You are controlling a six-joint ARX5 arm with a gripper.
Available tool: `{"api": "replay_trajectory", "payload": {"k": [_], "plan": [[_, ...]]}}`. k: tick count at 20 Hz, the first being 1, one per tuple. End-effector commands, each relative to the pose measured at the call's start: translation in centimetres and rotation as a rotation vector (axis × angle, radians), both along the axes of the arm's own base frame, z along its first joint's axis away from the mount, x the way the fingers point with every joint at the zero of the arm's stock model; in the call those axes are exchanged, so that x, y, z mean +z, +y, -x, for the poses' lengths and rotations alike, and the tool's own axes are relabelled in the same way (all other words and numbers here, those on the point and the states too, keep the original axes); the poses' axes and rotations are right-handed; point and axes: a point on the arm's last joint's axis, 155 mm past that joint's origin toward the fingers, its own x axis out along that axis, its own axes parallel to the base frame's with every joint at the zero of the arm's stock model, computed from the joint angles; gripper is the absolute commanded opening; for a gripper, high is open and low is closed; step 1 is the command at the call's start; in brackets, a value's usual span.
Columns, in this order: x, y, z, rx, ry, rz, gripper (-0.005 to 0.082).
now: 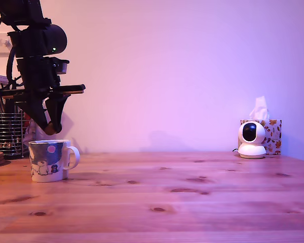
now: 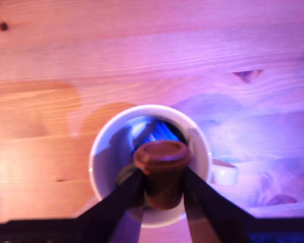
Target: Pick up the coffee capsules on the table and drop them inside the coffee cup
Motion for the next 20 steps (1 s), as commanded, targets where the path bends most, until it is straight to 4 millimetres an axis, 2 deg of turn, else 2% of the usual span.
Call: {"api": "replay_trajectory", "payload": {"k": [1,8,10,15,16,20], "plan": [[-0.75,-0.06,-0.49,-0.002,0.002,0.001,0.0137],[-0.60,-1.02,-0.60,-0.004,-0.001,0.054,0.0144],[-0.57,-1.02,-0.66,-0.004,-0.003,0.054,0.0212],[-0.46,-0.93,-0.95,-0.002,-0.016,0.049,0.0502],[-0.46,-0.93,-0.95,-0.002,-0.016,0.049,0.0527],[-0.47,-0.90,-0.93,-0.002,-0.015,0.049,0.0528]]}}
